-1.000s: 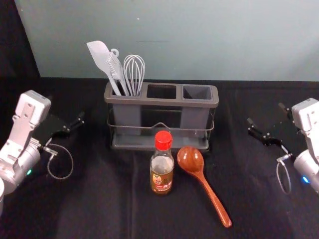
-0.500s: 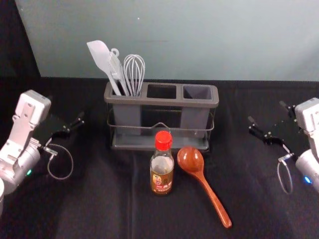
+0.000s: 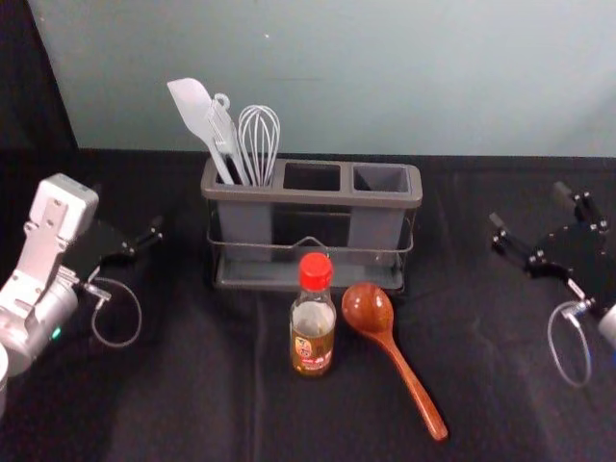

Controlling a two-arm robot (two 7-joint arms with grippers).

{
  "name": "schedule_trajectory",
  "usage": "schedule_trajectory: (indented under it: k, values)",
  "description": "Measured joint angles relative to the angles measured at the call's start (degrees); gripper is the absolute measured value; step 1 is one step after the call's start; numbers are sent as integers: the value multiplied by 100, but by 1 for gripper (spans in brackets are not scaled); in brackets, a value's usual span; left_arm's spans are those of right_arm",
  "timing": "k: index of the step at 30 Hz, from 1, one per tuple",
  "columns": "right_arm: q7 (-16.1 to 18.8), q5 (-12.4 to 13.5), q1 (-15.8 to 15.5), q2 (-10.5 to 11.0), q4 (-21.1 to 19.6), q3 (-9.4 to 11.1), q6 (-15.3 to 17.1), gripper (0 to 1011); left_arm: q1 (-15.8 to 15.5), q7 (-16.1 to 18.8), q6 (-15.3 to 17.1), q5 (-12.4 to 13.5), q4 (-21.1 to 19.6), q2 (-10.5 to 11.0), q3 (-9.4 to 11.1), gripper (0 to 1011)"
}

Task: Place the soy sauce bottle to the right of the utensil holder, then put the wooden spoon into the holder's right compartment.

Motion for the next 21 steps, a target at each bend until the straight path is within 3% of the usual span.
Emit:
schedule_trajectory:
  k: [8,14,18,21]
  values:
    - [463,538,-571,217,-556,316,-157,1003,0,0,0,0,0,0,-1,1005]
    - [1211,1151,-969,451,-881,516,-284,1002,0,0,0,0,0,0,0,1005]
    - [1604,1413,-1061,547,-974,541,-298,1002,0,0,0,0,0,0,0,1005]
    - [2089,1738,-1101,617,-1035,527,-210,1002,0,0,0,0,0,0,0,1005]
